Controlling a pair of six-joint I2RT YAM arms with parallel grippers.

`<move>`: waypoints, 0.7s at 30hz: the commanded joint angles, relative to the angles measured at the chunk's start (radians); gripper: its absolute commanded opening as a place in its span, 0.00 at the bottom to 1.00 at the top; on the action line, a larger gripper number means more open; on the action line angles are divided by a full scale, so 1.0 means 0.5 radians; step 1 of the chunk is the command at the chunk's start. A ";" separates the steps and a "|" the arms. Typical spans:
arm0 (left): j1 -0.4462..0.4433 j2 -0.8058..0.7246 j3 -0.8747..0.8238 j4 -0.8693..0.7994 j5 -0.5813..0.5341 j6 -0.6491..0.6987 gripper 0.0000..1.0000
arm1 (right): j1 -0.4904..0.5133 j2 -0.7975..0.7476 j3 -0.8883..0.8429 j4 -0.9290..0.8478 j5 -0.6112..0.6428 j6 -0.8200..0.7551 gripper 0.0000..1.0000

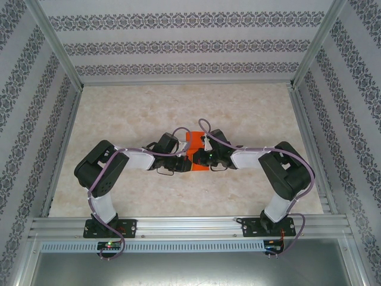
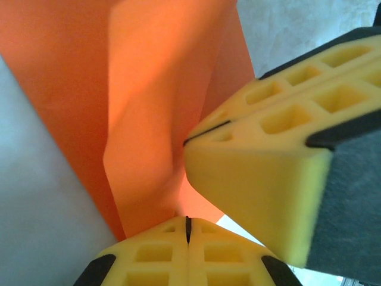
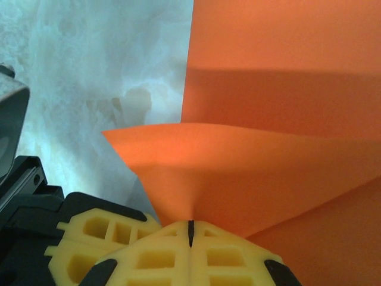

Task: Fold a paper plane with a square sheet of paper (fold left side to right side)
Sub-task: Fold the triangle a second time at the center of the table.

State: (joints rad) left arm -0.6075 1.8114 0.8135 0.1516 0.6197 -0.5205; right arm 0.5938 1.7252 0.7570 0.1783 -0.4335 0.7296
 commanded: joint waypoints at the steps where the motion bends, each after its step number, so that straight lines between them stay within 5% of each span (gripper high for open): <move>1: -0.027 0.025 -0.044 -0.176 -0.092 0.034 0.05 | 0.028 0.061 0.050 0.043 0.063 -0.032 0.00; 21: -0.026 0.025 -0.073 -0.135 -0.080 0.021 0.05 | -0.125 0.144 0.121 -0.178 0.223 -0.281 0.00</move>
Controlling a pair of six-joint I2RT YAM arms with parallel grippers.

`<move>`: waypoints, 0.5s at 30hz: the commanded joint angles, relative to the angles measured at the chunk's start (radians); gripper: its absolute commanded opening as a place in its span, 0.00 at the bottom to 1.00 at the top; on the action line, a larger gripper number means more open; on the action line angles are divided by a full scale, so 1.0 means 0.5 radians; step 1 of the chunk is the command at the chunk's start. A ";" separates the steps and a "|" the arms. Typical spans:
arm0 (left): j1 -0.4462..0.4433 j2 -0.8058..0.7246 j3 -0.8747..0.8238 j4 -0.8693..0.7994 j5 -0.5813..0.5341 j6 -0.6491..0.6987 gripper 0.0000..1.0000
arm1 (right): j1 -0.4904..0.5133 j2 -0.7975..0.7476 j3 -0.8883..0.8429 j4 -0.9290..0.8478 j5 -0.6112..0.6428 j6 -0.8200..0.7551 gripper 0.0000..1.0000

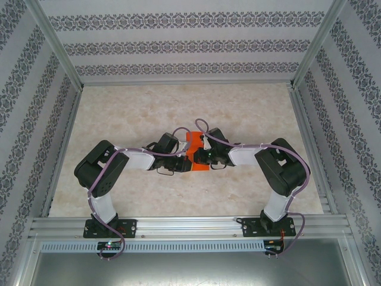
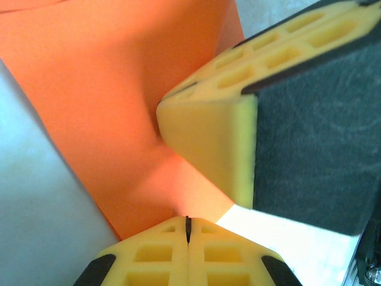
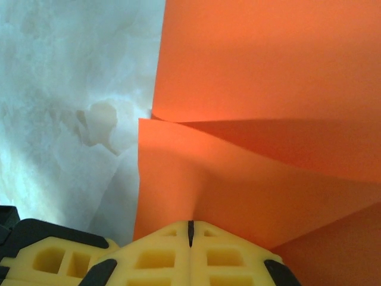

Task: Fold a paper plane with a square sheet of paper (fold left side to right side)
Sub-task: Fold the triangle a second time at the center of the table.

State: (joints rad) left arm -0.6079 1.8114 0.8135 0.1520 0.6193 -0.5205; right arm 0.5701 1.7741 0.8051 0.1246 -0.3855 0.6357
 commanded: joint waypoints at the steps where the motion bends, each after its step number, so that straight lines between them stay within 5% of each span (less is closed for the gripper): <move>1: -0.024 0.024 -0.074 -0.135 -0.077 0.022 0.05 | -0.096 0.052 0.022 -0.073 0.124 -0.102 0.00; 15: -0.024 0.034 -0.090 -0.112 -0.078 0.013 0.05 | -0.354 0.084 0.043 -0.056 0.041 -0.190 0.00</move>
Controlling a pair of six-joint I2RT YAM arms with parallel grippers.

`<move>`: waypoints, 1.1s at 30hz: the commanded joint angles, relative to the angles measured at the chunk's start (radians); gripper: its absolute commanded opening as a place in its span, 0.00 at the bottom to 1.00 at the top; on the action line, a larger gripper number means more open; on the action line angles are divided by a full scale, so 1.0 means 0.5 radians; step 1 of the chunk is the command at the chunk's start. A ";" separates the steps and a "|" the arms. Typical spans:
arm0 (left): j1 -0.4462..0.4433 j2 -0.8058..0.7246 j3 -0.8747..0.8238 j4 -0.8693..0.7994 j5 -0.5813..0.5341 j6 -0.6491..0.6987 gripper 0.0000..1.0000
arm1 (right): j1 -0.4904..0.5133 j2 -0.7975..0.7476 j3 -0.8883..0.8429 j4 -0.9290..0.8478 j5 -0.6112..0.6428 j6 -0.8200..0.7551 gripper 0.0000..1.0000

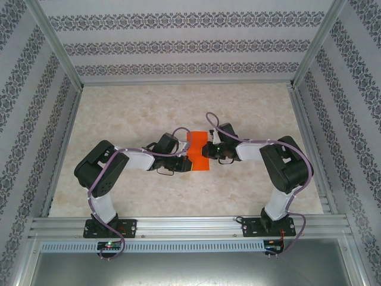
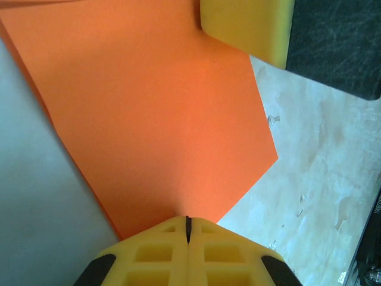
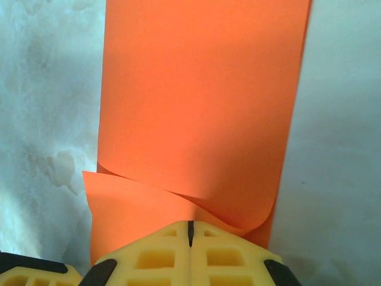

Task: Fold a paper plane with a square sheet of paper (fold left side to right side)
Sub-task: Fold the triangle a second time at the center of the table.

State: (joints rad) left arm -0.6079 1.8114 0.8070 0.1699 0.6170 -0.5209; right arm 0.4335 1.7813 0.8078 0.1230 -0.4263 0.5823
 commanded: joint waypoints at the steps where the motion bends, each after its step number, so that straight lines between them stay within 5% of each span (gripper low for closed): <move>1: -0.024 0.031 -0.075 -0.150 -0.074 0.014 0.05 | -0.104 0.078 0.047 -0.050 0.117 -0.091 0.00; 12: -0.026 -0.021 -0.050 -0.168 -0.068 0.020 0.05 | -0.222 -0.138 0.103 -0.174 0.123 -0.129 0.00; 19: -0.027 -0.036 -0.042 -0.156 -0.058 0.011 0.05 | -0.058 -0.352 -0.053 -0.087 0.007 0.025 0.00; 33: -0.027 -0.084 0.026 -0.164 0.016 0.000 0.07 | 0.076 -0.004 0.063 -0.027 0.000 0.092 0.00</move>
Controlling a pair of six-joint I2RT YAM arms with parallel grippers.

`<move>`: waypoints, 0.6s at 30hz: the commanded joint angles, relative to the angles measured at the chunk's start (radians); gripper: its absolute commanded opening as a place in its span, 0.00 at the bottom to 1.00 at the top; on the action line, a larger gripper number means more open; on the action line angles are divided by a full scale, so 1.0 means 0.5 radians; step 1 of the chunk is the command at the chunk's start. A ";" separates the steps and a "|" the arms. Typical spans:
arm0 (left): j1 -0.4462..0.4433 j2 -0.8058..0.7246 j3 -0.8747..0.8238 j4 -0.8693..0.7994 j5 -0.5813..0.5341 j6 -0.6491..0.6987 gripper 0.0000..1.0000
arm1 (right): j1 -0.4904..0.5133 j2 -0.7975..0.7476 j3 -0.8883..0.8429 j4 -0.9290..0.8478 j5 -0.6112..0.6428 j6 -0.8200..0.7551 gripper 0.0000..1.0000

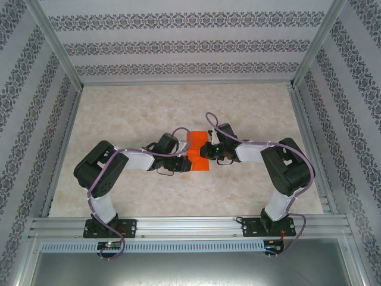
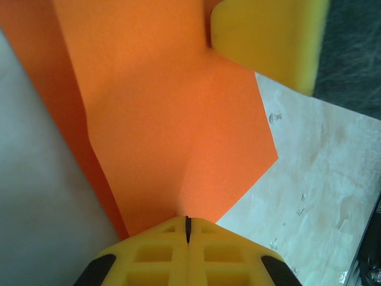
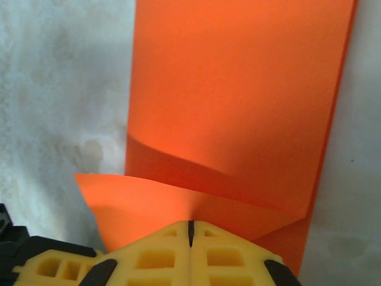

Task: Fold a paper plane with a square sheet of paper (fold left side to right side)
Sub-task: Fold the triangle a second time at the center of the table.

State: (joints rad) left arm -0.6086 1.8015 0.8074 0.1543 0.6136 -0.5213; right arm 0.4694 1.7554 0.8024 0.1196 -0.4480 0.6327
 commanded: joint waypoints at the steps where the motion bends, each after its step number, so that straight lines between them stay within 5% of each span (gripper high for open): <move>1: -0.025 -0.078 0.047 -0.139 0.041 -0.003 0.07 | 0.003 0.068 0.085 -0.047 0.049 -0.022 0.00; 18: -0.023 0.142 0.409 -0.252 0.144 0.038 0.08 | 0.001 0.102 0.122 -0.224 0.111 -0.088 0.00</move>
State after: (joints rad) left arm -0.6086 1.8351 0.9913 0.0666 0.6666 -0.5240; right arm 0.4690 1.7897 0.8494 0.0521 -0.4191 0.6189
